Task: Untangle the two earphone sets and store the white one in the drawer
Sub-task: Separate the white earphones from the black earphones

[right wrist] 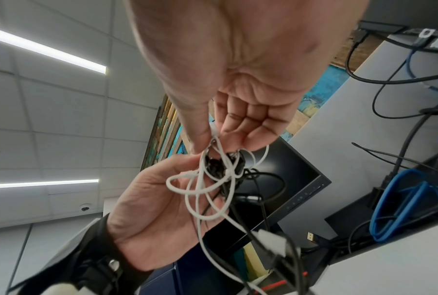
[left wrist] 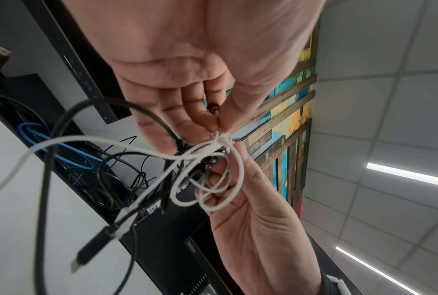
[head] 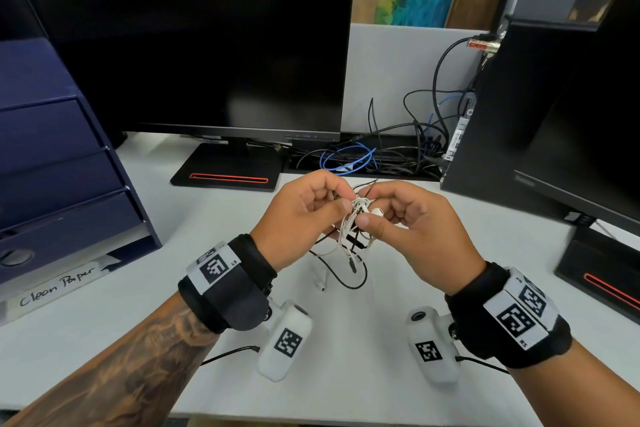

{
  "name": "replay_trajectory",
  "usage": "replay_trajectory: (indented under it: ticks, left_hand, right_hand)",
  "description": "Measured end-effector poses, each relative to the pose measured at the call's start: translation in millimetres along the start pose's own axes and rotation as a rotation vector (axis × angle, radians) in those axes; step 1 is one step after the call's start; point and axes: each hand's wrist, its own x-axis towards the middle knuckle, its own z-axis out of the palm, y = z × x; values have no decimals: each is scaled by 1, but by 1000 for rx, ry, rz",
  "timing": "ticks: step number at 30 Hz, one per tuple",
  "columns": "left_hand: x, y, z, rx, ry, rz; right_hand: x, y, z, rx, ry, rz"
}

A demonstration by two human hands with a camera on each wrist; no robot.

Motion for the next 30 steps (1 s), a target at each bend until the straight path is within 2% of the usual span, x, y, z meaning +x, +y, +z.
replay_trajectory:
  ticks: [6,11,15,18,30]
  left_hand:
    - [1,3,-3,29,35,28]
    - [2,-5,-4,281,122,157]
    - [1,-3,-4,319,-24,275]
    - [0,-3,-4,278,-117,254]
    - [-1,-2,-6,376,-160,346]
  right_hand:
    - [0,-3,-1,25,53,-4]
    - [-1,-5,-1,52,68,-3]
    - [-3,-6,0,103,39,6]
    - [-5,-6,2,139,37,3]
    - [-5,-13,4,272,61,9]
